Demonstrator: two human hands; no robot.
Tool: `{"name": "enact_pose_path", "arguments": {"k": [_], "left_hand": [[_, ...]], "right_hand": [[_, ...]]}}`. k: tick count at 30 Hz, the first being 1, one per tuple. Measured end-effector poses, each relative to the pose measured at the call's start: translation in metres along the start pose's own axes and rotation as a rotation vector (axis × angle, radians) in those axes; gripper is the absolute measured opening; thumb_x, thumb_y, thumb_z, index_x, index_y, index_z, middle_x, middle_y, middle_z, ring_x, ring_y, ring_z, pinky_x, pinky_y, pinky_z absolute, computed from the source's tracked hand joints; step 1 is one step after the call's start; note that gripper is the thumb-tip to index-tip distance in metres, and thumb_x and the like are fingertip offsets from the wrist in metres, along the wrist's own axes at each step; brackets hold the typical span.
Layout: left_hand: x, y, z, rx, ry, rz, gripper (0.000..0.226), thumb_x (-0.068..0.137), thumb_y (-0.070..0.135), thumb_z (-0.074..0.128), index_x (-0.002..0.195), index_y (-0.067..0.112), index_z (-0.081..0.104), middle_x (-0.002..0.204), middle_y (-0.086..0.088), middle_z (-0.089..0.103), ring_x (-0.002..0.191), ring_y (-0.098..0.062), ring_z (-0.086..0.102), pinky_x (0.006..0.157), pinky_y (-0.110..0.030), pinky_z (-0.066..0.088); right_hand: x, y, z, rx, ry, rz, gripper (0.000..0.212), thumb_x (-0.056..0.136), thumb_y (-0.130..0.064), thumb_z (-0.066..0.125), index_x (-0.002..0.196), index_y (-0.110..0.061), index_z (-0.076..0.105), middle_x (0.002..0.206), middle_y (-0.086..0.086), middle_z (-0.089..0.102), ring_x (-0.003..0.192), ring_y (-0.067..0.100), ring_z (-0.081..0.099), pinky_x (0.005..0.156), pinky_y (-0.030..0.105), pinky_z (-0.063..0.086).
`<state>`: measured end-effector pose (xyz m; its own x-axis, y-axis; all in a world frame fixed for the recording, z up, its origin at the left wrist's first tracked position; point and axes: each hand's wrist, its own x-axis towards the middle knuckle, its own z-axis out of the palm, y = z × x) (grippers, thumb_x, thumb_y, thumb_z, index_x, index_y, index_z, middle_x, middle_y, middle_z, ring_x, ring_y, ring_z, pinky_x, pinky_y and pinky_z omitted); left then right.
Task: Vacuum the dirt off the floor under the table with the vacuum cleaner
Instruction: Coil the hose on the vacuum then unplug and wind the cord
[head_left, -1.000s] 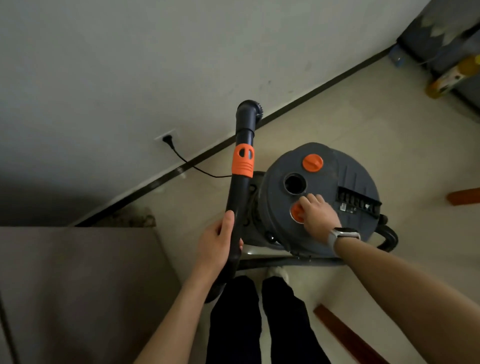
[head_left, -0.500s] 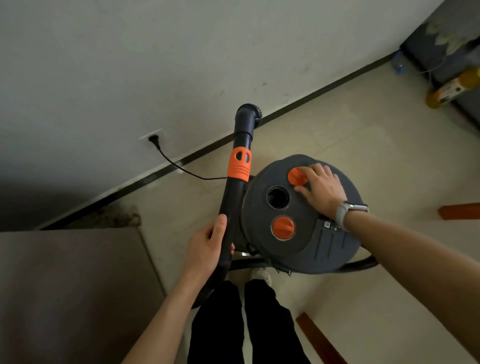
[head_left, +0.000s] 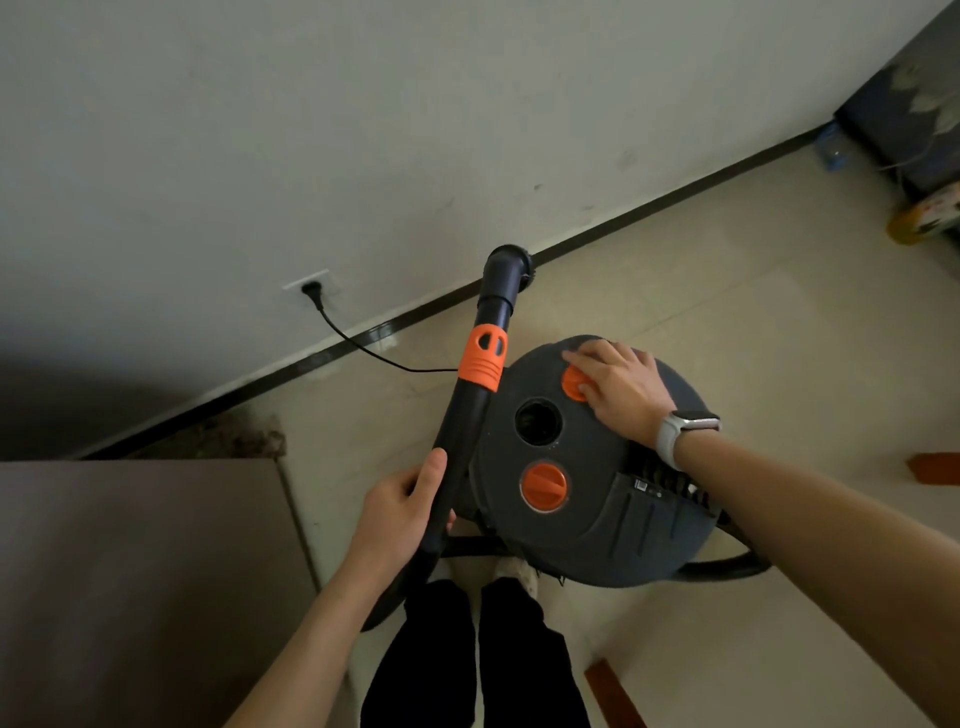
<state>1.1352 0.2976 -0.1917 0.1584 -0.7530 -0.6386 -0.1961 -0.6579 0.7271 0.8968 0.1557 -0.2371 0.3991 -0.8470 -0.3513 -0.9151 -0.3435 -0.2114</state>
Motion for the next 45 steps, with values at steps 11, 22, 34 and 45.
{"name": "enact_pose_path", "arguments": {"k": [11,22,34,45], "left_hand": [[-0.011,0.034,-0.008,-0.022,-0.249,0.031,0.061,0.080,0.058,0.047,0.074,0.001,0.066,0.068,-0.017,0.067,0.063,-0.023,0.064,0.070,-0.037,0.052],[0.033,0.077,-0.032,0.375,-0.144,0.417,0.060,0.072,0.076,0.037,0.100,0.026,0.053,0.089,0.005,0.061,0.085,-0.010,0.058,0.075,-0.020,0.045],[0.109,0.062,0.055,0.679,-0.466,0.402,0.043,0.094,0.035,0.054,0.131,0.017,0.043,0.116,-0.003,0.052,0.108,-0.021,0.052,0.087,-0.034,0.042],[0.090,0.137,0.092,0.845,-0.308,0.806,0.049,0.089,0.031,0.060,0.134,0.017,0.044,0.122,-0.011,0.051,0.111,-0.028,0.045,0.093,-0.042,0.040]], "right_hand": [[-0.011,-0.071,-0.054,-0.276,0.208,-0.791,0.049,0.077,-0.047,0.058,0.115,-0.017,0.060,0.110,0.008,0.064,0.110,0.030,0.060,0.107,0.058,0.024],[-0.080,-0.020,-0.082,-0.003,0.380,0.061,0.062,0.084,-0.061,0.040,0.108,-0.007,0.060,0.100,0.012,0.062,0.092,0.032,0.059,0.087,0.049,0.043],[-0.192,0.029,-0.018,0.429,0.284,0.862,0.048,0.086,-0.046,0.059,0.120,-0.012,0.052,0.110,0.008,0.056,0.100,0.026,0.052,0.088,0.040,0.042],[-0.160,0.008,-0.064,0.914,0.304,0.460,0.059,0.081,-0.040,0.069,0.130,-0.027,0.039,0.111,-0.002,0.056,0.085,0.011,0.061,0.076,0.027,0.054]]}}
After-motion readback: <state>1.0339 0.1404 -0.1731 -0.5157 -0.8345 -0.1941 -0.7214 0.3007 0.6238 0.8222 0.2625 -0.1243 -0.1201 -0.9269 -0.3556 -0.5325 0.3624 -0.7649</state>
